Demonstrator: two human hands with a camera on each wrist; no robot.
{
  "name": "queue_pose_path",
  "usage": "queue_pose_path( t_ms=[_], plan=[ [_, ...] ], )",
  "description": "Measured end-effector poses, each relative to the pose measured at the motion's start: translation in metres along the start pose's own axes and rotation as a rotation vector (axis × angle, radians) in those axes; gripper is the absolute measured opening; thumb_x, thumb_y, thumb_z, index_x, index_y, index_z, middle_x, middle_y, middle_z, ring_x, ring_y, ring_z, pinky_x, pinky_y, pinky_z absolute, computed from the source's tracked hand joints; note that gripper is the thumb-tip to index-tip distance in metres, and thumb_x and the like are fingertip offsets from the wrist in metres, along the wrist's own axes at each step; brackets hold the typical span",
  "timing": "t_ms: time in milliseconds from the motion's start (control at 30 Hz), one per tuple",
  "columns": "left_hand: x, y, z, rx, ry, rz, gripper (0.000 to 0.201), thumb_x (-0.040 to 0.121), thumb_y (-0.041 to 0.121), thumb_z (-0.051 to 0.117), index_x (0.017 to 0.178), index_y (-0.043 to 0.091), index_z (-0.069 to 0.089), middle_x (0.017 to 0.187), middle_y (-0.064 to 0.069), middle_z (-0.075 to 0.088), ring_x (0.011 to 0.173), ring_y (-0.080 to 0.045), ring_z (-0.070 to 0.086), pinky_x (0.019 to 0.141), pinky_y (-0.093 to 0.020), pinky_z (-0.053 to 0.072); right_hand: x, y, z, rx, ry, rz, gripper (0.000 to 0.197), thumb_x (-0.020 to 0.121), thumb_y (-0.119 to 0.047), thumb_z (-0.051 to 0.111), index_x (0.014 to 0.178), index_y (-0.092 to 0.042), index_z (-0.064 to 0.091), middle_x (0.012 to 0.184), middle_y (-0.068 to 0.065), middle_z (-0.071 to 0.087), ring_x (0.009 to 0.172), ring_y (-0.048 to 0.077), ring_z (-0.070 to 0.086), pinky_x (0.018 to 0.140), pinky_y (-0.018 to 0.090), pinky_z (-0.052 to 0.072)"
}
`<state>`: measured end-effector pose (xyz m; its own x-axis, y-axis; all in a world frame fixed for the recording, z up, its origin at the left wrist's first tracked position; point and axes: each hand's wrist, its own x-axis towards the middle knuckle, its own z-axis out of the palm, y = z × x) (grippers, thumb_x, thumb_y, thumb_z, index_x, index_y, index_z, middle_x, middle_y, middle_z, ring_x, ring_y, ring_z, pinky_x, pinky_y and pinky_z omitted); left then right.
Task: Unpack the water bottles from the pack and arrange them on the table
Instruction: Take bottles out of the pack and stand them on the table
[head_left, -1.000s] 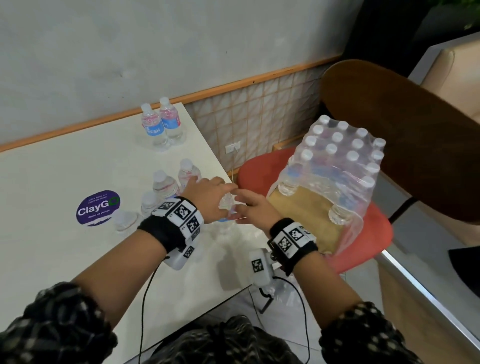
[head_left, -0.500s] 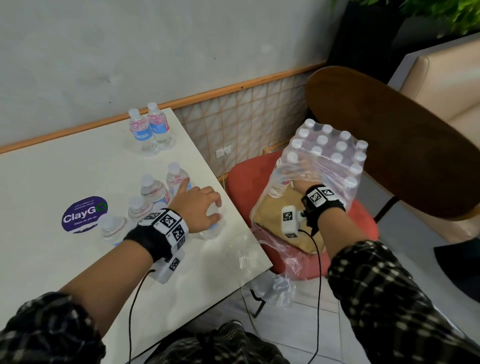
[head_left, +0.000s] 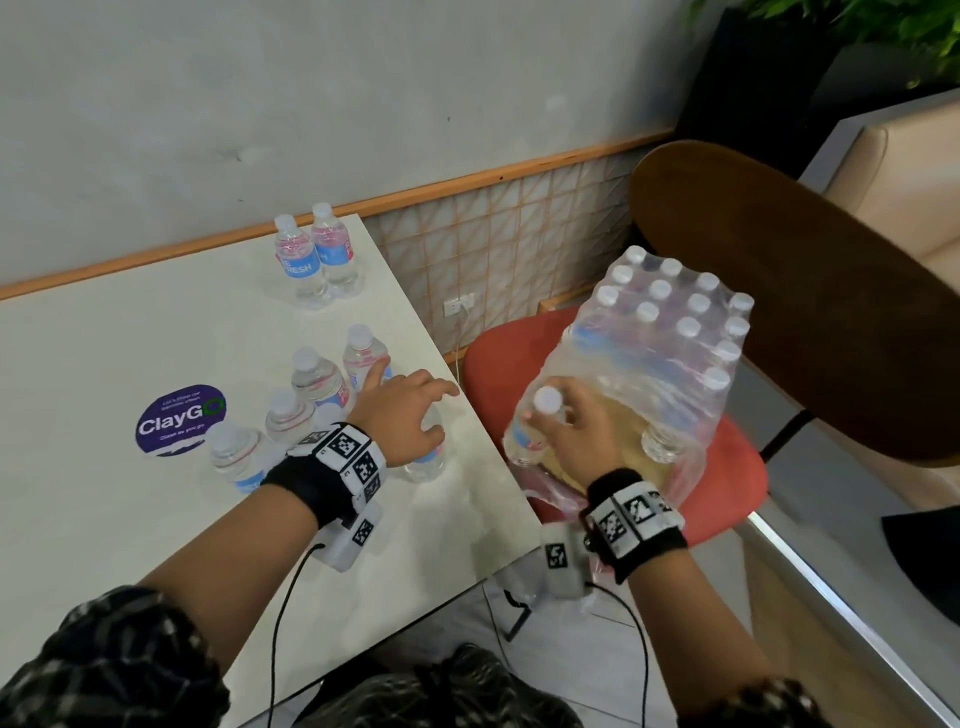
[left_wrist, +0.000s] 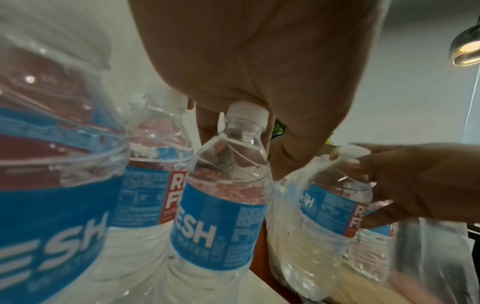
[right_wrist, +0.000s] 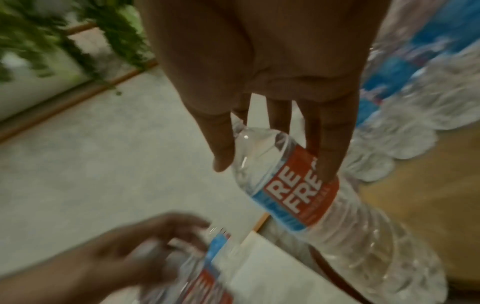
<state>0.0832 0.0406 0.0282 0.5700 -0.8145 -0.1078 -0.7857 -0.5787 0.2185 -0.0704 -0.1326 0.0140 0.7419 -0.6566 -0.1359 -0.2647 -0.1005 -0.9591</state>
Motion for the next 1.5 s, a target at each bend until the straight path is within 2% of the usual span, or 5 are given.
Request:
queue_pose_path(
  t_ms=[200,600,800,1200,1500],
  plan=[
    [-0.005,0.005,-0.004,-0.070,-0.014,-0.014,0.112,0.043,0.094,0.043,0.142,0.047,0.017,0.130,0.011,0.049,0.123,-0.010,0.048,0.117,-0.049,0.000,-0.014,-0.011,0.054,-0.073,-0.168,-0.203,0.027,0.081,-0.021,0.070,0.105,-0.024,0.059,0.093,-0.008,0.065,0.081,0.004,0.059,0.072,0.017,0.049],
    [-0.001,0.000,-0.006,-0.122,-0.002,-0.105,0.065,0.060,0.076,0.047,0.119,0.051,0.053,0.118,0.018,0.061,0.115,-0.008,0.054,0.115,-0.048,-0.005,0.008,0.028,0.046,0.064,-0.437,0.096,0.049,0.085,-0.014,0.068,0.132,-0.018,0.051,0.127,0.010,0.059,0.108,0.020,0.058,0.091,0.031,0.049],
    [-0.001,-0.002,-0.008,-0.162,-0.032,-0.133,0.057,0.059,0.065,0.061,0.114,0.050,0.054,0.112,0.021,0.061,0.114,-0.008,0.053,0.116,-0.046,-0.006,0.010,0.027,-0.032,-0.146,0.353,0.366,0.055,0.090,-0.024,0.059,0.137,-0.001,0.040,0.132,0.016,0.052,0.111,0.026,0.054,0.095,0.034,0.044],
    [-0.008,0.002,-0.021,-0.209,-0.122,-0.104,0.046,0.066,0.050,0.077,0.108,0.043,0.060,0.093,0.027,0.053,0.115,-0.006,0.053,0.115,-0.042,-0.014,0.007,0.024,-0.079,-0.502,0.308,0.564,0.025,0.092,-0.015,0.052,0.116,-0.007,0.056,0.112,0.021,0.056,0.111,0.026,0.052,0.105,0.041,0.037],
    [-0.010,-0.001,-0.022,-0.138,-0.143,-0.069,0.054,0.068,0.053,0.074,0.119,0.043,0.057,0.114,0.018,0.061,0.125,-0.009,0.047,0.115,-0.046,-0.016,0.011,0.034,-0.074,-0.448,0.405,0.524,0.059,0.088,-0.053,0.054,0.103,0.002,0.066,0.097,0.019,0.062,0.080,0.024,0.051,0.060,0.024,0.035]
  ],
)
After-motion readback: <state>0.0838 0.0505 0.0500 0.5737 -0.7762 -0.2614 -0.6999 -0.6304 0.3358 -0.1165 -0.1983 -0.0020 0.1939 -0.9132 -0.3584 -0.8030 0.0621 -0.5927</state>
